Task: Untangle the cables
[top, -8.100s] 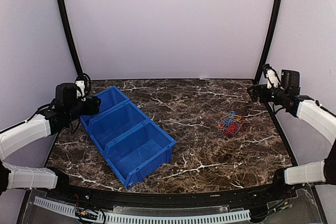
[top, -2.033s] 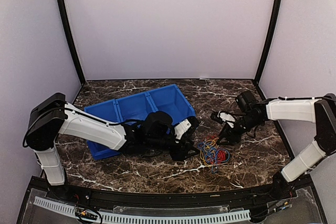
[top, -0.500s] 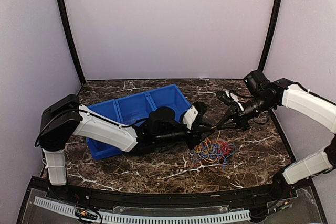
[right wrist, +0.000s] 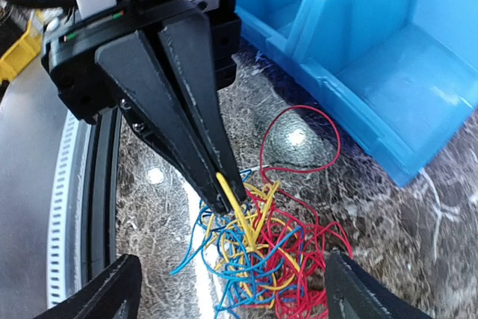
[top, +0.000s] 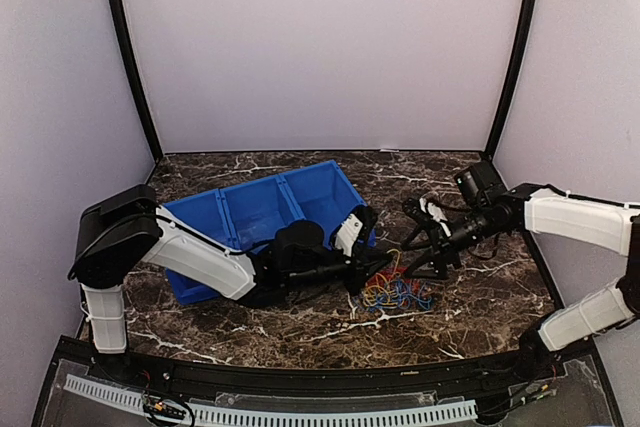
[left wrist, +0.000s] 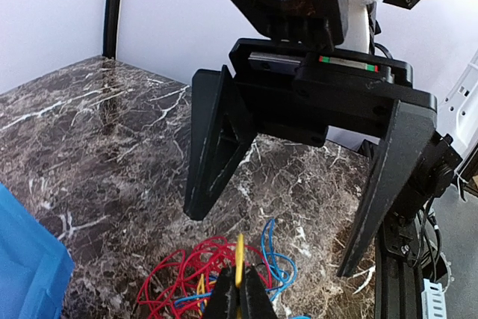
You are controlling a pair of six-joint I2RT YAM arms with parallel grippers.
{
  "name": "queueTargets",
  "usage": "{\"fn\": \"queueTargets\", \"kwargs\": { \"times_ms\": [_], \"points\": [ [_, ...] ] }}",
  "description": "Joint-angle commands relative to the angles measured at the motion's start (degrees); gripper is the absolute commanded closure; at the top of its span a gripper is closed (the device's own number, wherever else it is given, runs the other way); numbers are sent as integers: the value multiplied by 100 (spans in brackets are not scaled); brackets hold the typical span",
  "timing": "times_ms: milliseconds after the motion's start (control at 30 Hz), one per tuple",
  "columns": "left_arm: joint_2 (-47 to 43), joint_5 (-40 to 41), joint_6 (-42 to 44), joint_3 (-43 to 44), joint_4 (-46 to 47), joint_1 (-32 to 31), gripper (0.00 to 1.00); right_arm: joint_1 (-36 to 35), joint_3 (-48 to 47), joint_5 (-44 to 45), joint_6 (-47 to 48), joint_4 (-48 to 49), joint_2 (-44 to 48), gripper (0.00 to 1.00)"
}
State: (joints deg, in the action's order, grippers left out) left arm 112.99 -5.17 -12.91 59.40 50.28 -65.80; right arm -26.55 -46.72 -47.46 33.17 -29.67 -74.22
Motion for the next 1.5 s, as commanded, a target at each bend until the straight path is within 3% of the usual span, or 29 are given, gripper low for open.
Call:
{"fn": "queueTargets", "kwargs": {
  "times_ms": [0,200,333,533,667,1033,1367,1433,1467],
  "points": [
    [-352,240,-579,-264,502,-29,100,-338,58,1,79,804,-503,12],
    [-504,438,-857,-572,861,-29,100,-674,0,68,-195,1455,-1257,22],
    [-853,818,-1038,-849,1131,-49,100,-729,-20,95,-200,1478,-1676,49],
    [-1584,1297,-1104,-1180,1402,-257,100,-741,-102,89,-165,1352,-1846,68],
    [-2207,1627,-680,-1175,1212,-420,100,-746,-239,82,-156,1171,-2063,85],
    [-3996,2213,575,-799,-6,-539,100,-710,-308,230,-92,986,-2224,95],
    [-4057,2370,-22,-1435,-635,-547,100,-396,-271,187,95,828,-1797,96],
    [-4016,2333,-231,-1608,-684,-548,100,-370,-245,306,198,781,-1555,92],
    [-3997,2317,-292,-1665,-694,-554,100,-369,-239,377,239,739,-1433,85]
  ]
}}
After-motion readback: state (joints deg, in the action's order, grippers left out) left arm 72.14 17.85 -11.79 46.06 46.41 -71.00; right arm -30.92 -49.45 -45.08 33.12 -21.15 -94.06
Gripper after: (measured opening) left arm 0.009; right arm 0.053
